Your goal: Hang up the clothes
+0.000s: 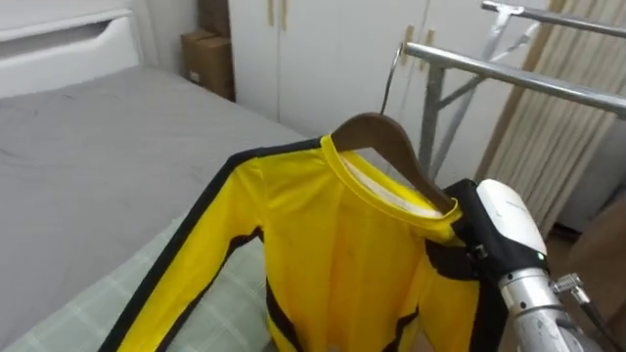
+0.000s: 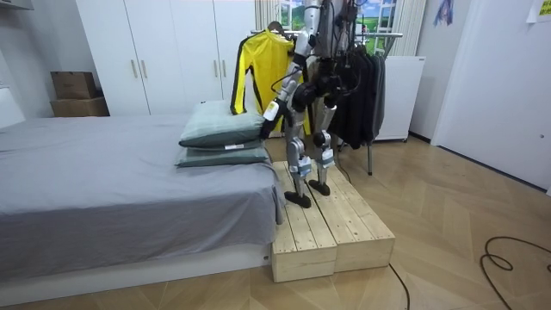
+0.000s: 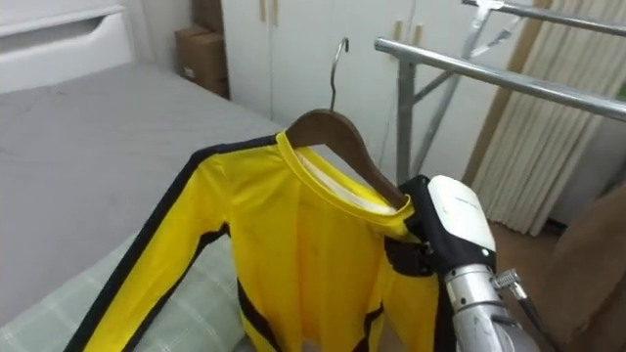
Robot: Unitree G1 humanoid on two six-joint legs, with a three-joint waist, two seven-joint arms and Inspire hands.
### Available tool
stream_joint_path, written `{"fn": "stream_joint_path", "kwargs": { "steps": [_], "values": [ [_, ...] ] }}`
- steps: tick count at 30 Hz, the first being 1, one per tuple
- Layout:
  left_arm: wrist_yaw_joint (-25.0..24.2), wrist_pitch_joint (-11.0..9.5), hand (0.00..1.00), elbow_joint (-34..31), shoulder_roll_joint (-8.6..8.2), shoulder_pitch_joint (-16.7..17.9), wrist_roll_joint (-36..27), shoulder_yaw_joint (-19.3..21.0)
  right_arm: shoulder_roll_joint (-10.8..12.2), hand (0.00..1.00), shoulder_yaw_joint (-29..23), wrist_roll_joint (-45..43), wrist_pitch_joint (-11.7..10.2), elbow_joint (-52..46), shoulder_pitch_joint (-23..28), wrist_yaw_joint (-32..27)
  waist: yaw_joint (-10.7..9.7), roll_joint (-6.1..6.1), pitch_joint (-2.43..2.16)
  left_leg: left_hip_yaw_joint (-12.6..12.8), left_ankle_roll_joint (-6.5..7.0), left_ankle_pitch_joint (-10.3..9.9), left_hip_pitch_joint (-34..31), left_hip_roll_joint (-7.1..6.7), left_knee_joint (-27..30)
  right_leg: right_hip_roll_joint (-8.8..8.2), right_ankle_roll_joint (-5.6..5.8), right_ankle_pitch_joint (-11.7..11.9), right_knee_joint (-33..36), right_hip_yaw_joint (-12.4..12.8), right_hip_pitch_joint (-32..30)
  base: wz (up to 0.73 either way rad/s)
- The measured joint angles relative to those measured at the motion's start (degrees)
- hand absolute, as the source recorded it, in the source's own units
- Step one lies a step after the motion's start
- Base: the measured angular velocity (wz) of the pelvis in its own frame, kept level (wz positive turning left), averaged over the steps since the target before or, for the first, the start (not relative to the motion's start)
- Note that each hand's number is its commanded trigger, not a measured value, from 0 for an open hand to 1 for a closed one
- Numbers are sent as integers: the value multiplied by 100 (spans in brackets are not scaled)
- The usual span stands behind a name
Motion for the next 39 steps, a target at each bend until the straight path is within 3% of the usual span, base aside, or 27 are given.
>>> {"fn": "stream_joint_path", "kwargs": {
  "steps": [4,7,9,12,16,20,24,30,39],
  "values": [
    [-10,31,0,0,-34,123,-1,-12,-8,100,-15,5,-16,-159,-44,-6,-150,-15,-20,367,87,-11,7,4,-200,132,119,308,-206,426,-240,-57],
    [-16,81,0,0,-31,125,1,-44,-7,100,-11,4,-12,-322,-45,-9,-208,-13,-16,605,129,-37,25,15,-271,157,82,438,-290,543,-322,-39],
    [-31,167,0,-3,-11,74,9,-38,0,100,-12,7,-12,-329,-45,-14,-316,-6,-10,609,145,-58,3,19,-267,179,93,488,-371,548,-301,-9],
    [-39,250,0,-9,-8,-58,52,-39,-5,100,-17,19,-11,-298,-45,-17,-384,16,19,675,153,-80,-27,18,-267,241,119,569,-511,619,-325,-13],
    [-38,362,0,-8,-8,-92,205,-35,-9,100,-19,105,62,-256,-37,-9,-540,6,61,953,160,-116,-1,34,-330,340,139,587,-504,905,-453,-36],
    [-34,363,0,-3,-7,-101,205,-22,-12,100,-22,117,120,-249,-26,-9,-629,-107,131,1244,147,-129,16,68,-451,437,138,639,-535,1146,-595,-36],
    [-34,363,0,2,2,-100,205,43,-43,100,-129,91,153,-261,-18,-8,-659,-167,132,1252,115,-132,-16,124,-512,500,122,714,-732,1165,-566,-5],
    [-29,371,0,-13,13,-82,245,257,-318,100,-175,121,164,-497,-18,-8,-651,-200,120,1223,61,-110,132,137,-709,540,98,728,-941,1159,-404,1],
    [10,372,0,-2,24,-41,346,330,-406,100,-261,347,170,-591,51,441,-633,-358,59,1208,55,-112,236,131,-776,537,96,730,-1024,1131,-289,1]
  ]
}}
